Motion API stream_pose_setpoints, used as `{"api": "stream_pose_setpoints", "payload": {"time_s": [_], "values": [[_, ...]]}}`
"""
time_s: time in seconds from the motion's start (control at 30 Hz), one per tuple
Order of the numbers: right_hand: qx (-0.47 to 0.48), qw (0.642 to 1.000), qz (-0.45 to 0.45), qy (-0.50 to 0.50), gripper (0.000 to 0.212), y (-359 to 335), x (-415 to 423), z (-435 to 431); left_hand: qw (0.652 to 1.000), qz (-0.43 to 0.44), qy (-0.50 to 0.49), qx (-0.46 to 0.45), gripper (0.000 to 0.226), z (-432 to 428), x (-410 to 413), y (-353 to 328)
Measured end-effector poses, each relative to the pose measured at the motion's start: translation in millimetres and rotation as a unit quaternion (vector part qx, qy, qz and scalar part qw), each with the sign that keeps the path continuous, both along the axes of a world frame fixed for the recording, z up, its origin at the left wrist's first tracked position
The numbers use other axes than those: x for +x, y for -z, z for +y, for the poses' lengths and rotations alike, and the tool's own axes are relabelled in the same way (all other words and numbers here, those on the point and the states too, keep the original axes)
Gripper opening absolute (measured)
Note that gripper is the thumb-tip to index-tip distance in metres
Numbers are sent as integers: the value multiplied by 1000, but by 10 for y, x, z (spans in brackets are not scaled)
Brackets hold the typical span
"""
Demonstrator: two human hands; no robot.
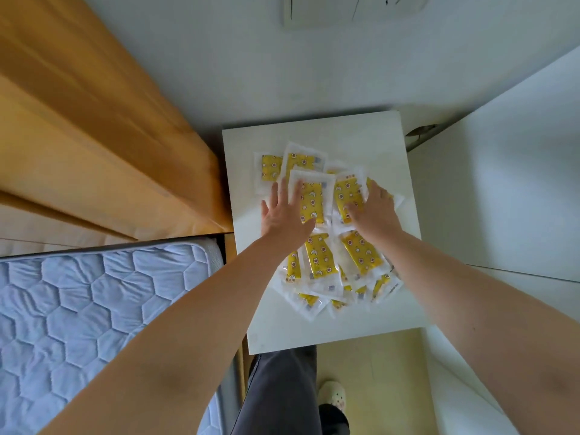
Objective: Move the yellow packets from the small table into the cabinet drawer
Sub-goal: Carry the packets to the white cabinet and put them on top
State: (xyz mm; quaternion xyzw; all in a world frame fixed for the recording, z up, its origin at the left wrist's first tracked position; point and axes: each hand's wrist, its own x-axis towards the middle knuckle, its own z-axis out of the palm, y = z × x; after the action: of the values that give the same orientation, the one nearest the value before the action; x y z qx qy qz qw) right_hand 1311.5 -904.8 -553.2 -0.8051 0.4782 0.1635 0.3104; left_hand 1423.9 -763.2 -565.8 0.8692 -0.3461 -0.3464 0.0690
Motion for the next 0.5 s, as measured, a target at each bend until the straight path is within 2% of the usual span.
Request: {"api": "stream_pose_setpoints", "payload": {"time_s": [0.1,0.27,0.5], "values": [[-16,997,-9,-72,66,-196,6,140,1000,-2,5,-17,82,84,-76,-202],[-56,984,-58,-162,59,-545,-46,413,997,-64,-11,-41,78,282,-259,-575],[-135,945,-130,-266,57,-1139,-460,792,985,-149,-58,-56,74,826,-856,-1229]]}}
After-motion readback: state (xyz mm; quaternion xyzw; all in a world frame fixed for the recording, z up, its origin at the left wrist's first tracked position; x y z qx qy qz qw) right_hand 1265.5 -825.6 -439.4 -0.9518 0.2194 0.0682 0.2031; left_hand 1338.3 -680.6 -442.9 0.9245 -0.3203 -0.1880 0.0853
